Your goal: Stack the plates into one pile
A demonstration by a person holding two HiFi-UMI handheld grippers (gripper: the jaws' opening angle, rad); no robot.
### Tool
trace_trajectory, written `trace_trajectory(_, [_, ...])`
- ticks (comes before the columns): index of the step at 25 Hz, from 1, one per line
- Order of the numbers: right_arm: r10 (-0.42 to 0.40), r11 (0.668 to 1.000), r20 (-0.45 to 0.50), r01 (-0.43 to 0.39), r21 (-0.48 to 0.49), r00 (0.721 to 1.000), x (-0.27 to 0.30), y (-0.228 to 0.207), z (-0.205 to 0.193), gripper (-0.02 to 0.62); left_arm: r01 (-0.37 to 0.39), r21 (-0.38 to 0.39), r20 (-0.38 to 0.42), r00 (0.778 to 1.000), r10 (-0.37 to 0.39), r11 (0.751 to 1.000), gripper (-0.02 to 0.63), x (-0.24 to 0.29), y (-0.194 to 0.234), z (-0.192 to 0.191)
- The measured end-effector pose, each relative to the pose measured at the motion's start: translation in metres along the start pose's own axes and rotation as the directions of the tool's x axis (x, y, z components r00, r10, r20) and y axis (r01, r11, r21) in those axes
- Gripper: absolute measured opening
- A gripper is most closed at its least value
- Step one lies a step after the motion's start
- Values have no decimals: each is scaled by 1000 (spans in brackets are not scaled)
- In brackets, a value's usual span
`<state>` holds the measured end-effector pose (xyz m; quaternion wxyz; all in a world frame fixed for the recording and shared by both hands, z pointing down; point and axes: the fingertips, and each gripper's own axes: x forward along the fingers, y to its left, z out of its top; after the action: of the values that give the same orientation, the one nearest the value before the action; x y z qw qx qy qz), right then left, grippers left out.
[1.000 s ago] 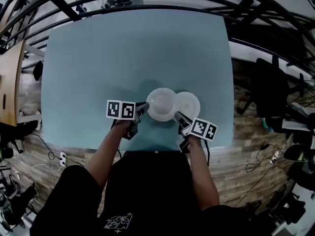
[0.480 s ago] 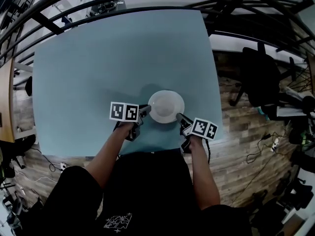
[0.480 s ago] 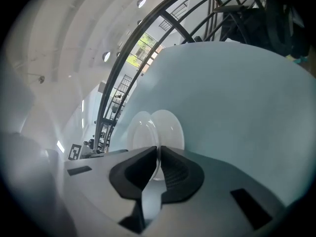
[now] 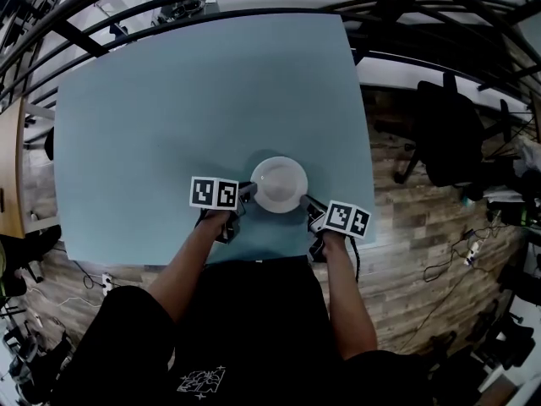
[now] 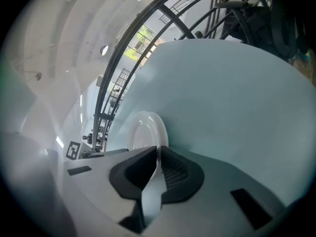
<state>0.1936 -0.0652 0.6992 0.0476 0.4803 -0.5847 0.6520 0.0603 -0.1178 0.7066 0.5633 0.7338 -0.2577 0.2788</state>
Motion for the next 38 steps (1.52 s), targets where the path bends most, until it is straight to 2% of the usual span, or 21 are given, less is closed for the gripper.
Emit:
trace_trajectory(5, [15, 999, -26, -15, -31, 1000, 2, 2, 0, 30, -23, 23, 8, 1000, 23, 999, 49, 0, -6, -2])
trace_trajectory(9, [17, 995, -54, -22, -94, 998, 4, 9, -3, 73, -35, 38, 23, 999, 34, 999, 60, -3, -6, -3])
trace_trajectory(12, [3, 988, -66, -13, -154, 998, 2, 14, -3, 152, -41, 50, 38, 999, 39, 998, 103, -7, -7, -2])
trace_trajectory(14, [-1, 986, -60, -9, -164, 998, 0, 14, 0, 163, -43, 48, 48, 998, 40, 998, 106, -9, -7, -2])
trace_trajectory(19, [-11, 982, -42, 3, -191, 999, -8, 13, 8, 151, -54, 51, 92, 995, 49, 997, 109, -23, -5, 6])
trace_trajectory(24, [-9, 963, -13, 5, -269, 1000, -23, 17, 14, 40, -74, 106, 143, 988, 58, 992, 109, -41, -12, 13])
trace_trajectory(28, [64, 926, 2, -59, -373, 998, -29, 43, 20, 11, -111, 167, 204, 976, 76, 980, 78, -58, -22, 23])
trace_trajectory(30, [118, 900, 14, -101, -425, 993, -31, 64, 24, 6, -120, 194, 233, 970, 73, 974, 18, -68, -30, 27])
trace_trajectory(33, [217, 851, 38, -170, -497, 975, -36, 99, 29, 6, -131, 236, 281, 958, 61, 963, 11, -84, -46, 33])
trace_trajectory(35, [263, 813, 63, -186, -552, 963, -38, 122, 36, 6, -148, 268, 335, 941, 52, 952, 9, -98, -55, 44])
trace_trajectory(38, [312, 759, 121, -171, -628, 942, -48, 155, 40, 6, -130, 285, 422, 907, -2, 950, 8, -127, -70, 57])
